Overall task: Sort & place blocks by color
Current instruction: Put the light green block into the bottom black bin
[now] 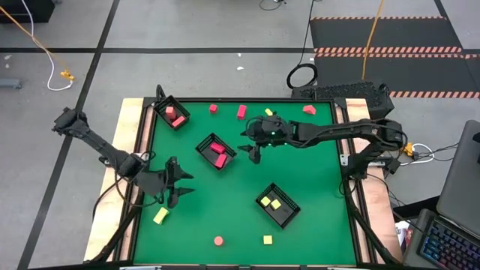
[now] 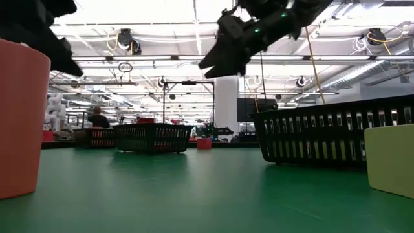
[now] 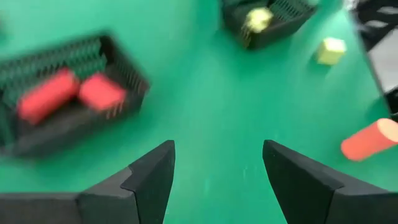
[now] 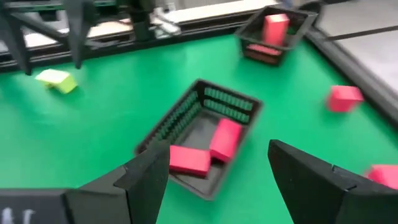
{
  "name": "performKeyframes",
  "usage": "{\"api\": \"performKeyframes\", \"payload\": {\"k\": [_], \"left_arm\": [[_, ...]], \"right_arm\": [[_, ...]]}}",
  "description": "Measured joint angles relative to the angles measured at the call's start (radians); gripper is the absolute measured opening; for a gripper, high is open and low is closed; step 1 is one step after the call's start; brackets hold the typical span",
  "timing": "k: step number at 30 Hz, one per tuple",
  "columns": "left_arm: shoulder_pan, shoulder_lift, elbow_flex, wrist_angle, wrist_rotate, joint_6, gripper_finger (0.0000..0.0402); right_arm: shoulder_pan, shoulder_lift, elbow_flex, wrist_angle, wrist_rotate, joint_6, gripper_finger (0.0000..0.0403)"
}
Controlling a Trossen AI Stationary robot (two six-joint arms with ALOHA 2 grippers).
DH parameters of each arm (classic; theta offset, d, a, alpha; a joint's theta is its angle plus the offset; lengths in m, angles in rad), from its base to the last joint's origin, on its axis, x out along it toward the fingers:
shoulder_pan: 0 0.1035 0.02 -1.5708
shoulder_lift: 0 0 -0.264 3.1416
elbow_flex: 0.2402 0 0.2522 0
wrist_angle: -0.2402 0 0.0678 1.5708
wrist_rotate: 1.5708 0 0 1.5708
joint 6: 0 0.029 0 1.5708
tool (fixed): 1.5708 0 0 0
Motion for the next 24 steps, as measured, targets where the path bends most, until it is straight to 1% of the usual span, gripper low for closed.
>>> {"api": "performKeyframes", "payload": {"k": [2,4,6,9,11,14,18,20,24], "left_arm": [[-0.002,0.037,0.062,-0.128,0.016,-0.147,0.0243],[-0.002,0.078,0.125,-0.279,0.064,-0.307,0.0243],[-0.001,0.130,0.186,-0.392,0.126,-0.459,0.0243],[-0.001,0.199,0.243,-0.522,0.282,-0.610,0.0243],[-0.002,0.243,0.261,-0.555,0.412,-0.690,0.0243],[-0.011,0.309,0.261,-0.605,0.586,-0.785,0.0243],[-0.031,0.397,0.261,-0.651,0.766,-0.830,0.0243],[-0.032,0.429,0.261,-0.645,0.797,-0.836,0.0243],[-0.031,0.464,0.261,-0.613,0.800,-0.856,0.0243]], "right_arm": [[-0.002,-0.046,-0.029,-0.002,0.041,0.001,0.0267],[-0.004,-0.093,-0.058,0.001,0.077,0.002,0.0267],[-0.005,-0.138,-0.088,0.001,0.111,0.010,0.0267],[-0.006,-0.206,-0.136,0.000,0.126,0.013,0.0267],[-0.010,-0.247,-0.161,0.003,0.125,0.006,0.0267],[-0.018,-0.305,-0.195,0.008,0.126,0.005,0.0267],[-0.019,-0.352,-0.229,0.013,0.126,0.017,0.0267],[-0.019,-0.366,-0.239,0.024,0.125,0.017,0.0267],[-0.019,-0.388,-0.249,0.026,0.125,0.027,0.0267]]}}
